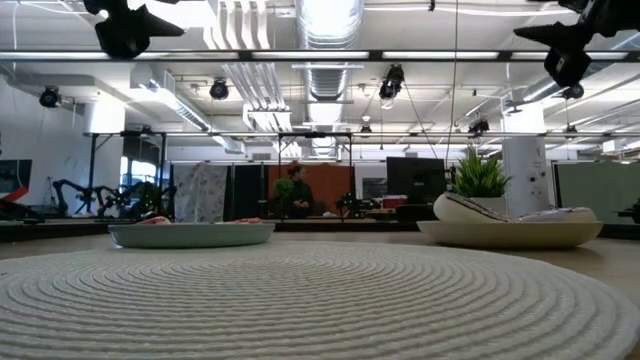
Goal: Pick & Place donuts
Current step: Return to Home Position
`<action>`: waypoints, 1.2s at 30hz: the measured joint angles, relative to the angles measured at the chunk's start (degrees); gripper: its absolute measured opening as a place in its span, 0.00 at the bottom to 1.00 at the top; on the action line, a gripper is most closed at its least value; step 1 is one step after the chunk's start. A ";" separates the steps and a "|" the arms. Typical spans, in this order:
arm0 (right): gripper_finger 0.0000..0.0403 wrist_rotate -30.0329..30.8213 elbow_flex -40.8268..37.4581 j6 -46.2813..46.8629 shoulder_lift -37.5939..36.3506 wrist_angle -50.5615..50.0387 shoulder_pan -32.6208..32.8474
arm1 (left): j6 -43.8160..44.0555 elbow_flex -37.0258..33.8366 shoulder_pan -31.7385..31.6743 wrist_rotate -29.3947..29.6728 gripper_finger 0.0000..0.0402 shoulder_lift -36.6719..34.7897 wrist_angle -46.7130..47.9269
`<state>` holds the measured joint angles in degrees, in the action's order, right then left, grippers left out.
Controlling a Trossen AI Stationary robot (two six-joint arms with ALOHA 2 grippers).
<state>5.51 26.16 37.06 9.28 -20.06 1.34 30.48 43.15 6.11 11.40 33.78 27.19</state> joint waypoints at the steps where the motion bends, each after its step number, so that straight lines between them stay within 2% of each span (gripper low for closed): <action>1: 0.44 -2.00 -1.42 -1.50 -0.58 2.43 0.00 | -0.02 -0.61 0.00 0.00 0.42 -0.15 -0.43; 4: 0.44 -5.13 -5.87 -2.58 -2.23 9.02 0.00 | 0.04 -3.59 0.00 -0.82 0.42 -1.02 -3.67; 12: 0.44 -5.70 -17.57 -2.80 -5.01 24.36 0.02 | -1.23 -14.67 0.06 -7.82 0.42 -5.27 -20.61; 19: 0.44 -5.92 -23.31 -4.06 -6.65 31.34 0.00 | 0.03 -20.82 0.04 -7.80 0.42 -10.19 -24.20; 24: 0.44 -5.43 -25.64 -4.34 -6.98 32.31 0.00 | -1.57 -23.88 0.04 -7.78 0.42 -14.14 -25.30; 30: 0.44 0.29 -25.64 -5.51 -6.94 29.33 0.02 | -0.79 -29.53 0.04 -7.39 0.42 -19.56 -27.35; 36: 0.44 0.51 -25.64 -5.62 -6.70 27.48 0.00 | 1.76 -35.82 0.02 -7.26 0.42 -26.27 -28.26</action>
<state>6.02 0.51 31.44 2.58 7.42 1.35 32.25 7.34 6.13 4.13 7.51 -1.07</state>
